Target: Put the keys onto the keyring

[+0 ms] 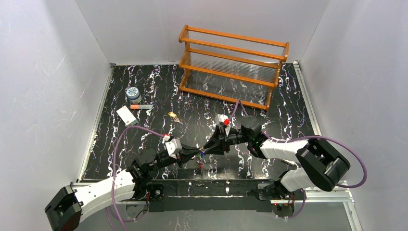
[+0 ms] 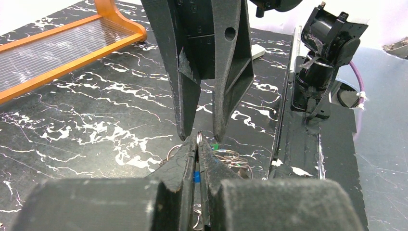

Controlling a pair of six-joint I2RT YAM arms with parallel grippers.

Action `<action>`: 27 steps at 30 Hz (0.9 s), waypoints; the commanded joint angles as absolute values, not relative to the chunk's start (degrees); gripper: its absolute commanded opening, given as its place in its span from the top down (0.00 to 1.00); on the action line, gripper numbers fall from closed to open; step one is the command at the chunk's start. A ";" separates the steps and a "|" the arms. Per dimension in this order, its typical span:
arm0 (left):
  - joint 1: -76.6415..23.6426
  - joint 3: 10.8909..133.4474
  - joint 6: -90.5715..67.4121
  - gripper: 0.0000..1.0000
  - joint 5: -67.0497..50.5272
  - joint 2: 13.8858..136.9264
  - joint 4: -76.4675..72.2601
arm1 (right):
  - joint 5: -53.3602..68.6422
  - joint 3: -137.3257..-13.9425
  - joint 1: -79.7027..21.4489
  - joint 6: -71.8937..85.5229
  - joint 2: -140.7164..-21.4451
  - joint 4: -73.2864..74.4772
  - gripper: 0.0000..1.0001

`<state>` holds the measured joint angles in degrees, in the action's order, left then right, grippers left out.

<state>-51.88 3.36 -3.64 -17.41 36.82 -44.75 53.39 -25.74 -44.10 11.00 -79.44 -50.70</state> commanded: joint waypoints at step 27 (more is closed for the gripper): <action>-52.05 4.00 -2.73 1.00 -17.60 35.89 -48.25 | 54.46 -28.05 -44.00 9.67 -81.07 -49.03 0.99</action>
